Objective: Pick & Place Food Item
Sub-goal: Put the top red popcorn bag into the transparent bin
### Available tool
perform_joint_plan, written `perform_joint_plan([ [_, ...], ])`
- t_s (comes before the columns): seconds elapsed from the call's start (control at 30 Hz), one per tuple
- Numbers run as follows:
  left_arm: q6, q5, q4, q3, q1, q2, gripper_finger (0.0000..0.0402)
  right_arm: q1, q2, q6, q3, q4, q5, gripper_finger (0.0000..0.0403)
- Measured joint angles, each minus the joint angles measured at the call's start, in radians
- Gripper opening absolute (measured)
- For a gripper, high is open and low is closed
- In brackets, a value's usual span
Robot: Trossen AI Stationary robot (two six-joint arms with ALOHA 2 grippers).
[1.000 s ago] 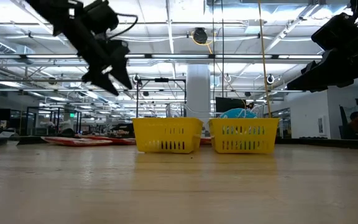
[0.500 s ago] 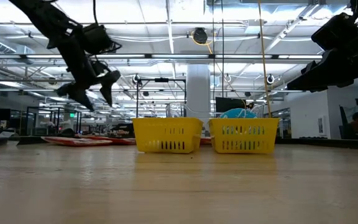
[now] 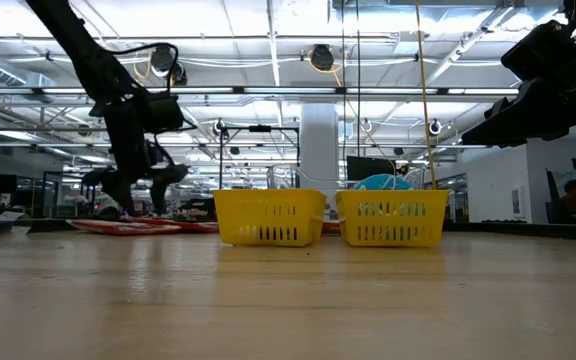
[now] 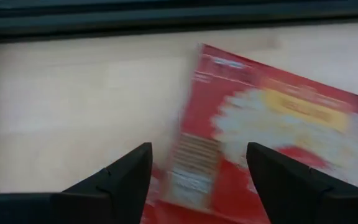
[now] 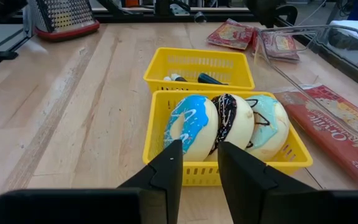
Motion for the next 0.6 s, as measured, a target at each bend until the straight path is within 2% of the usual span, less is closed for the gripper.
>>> perform_joint_plan([
  [0.1,-0.005,-0.054,0.007,0.000,0.002,0.024,0.0258,0.000,0.000,-0.001,0.000,0.000,0.000,0.0091],
  [0.2,-0.005,-0.065,0.007,0.000,-0.001,0.040,0.0259,0.000,0.000,-0.002,0.000,0.000,0.001,0.0091],
  [0.37,-0.015,0.011,0.014,0.001,0.001,0.083,0.0256,0.000,0.000,-0.008,0.000,0.000,0.001,0.0091],
  [0.6,-0.014,0.044,0.016,0.006,-0.011,0.098,0.0251,0.000,0.000,-0.003,0.000,0.000,0.001,0.0091],
])
